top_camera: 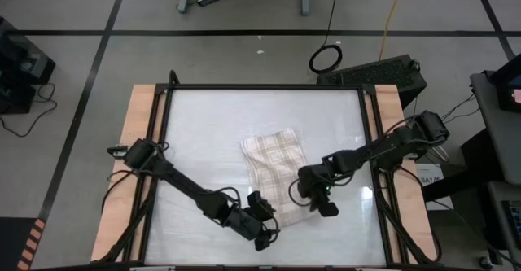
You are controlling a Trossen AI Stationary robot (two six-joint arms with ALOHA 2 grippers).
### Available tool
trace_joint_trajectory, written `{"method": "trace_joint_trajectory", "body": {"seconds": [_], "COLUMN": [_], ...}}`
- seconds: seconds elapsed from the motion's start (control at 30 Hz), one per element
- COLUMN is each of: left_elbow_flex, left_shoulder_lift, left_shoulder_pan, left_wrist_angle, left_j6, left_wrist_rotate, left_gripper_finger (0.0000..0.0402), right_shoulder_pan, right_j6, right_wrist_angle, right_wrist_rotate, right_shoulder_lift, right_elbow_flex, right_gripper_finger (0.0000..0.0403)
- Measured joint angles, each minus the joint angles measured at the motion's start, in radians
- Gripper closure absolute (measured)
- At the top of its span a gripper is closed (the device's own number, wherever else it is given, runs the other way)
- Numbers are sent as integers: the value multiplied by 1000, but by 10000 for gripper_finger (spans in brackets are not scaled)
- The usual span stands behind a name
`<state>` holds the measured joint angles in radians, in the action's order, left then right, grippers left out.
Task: Roll towel
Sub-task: Roll the white-brown patterned towel
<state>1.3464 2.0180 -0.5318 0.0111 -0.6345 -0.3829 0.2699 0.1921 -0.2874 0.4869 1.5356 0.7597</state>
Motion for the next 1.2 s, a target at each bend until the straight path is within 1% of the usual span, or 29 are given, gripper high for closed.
{"method": "trace_joint_trajectory", "body": {"seconds": [0.13,0.27,0.33,0.6,0.67,0.77,0.9,0.97,1.07,1.2], "left_elbow_flex": [0,1,1,0,1,2,2,2,2,2], "left_shoulder_lift": [2,13,33,88,92,90,86,86,85,80], "left_shoulder_pan": [10,18,23,24,34,50,71,85,105,136], "left_wrist_angle": [8,69,66,84,94,107,112,112,111,106], "left_j6": [45,42,42,41,42,15,-20,-41,-42,-62], "left_wrist_rotate": [-12,-8,25,27,69,98,103,133,195,279], "left_gripper_finger": [61,60,60,61,70,106,182,220,273,327], "right_shoulder_pan": [-38,-64,-76,-101,-101,-101,-100,-100,-94,-81], "right_j6": [3,14,23,32,28,25,32,30,4,-42], "right_wrist_angle": [2,7,7,30,30,27,21,18,5,-86], "right_wrist_rotate": [49,97,97,97,97,96,94,86,63,-7], "right_shoulder_lift": [0,0,0,0,0,0,0,0,-3,-37], "right_elbow_flex": [-4,-26,-37,-41,-41,-41,-41,-41,-40,-17], "right_gripper_finger": [348,349,349,349,349,348,342,334,313,260]}}
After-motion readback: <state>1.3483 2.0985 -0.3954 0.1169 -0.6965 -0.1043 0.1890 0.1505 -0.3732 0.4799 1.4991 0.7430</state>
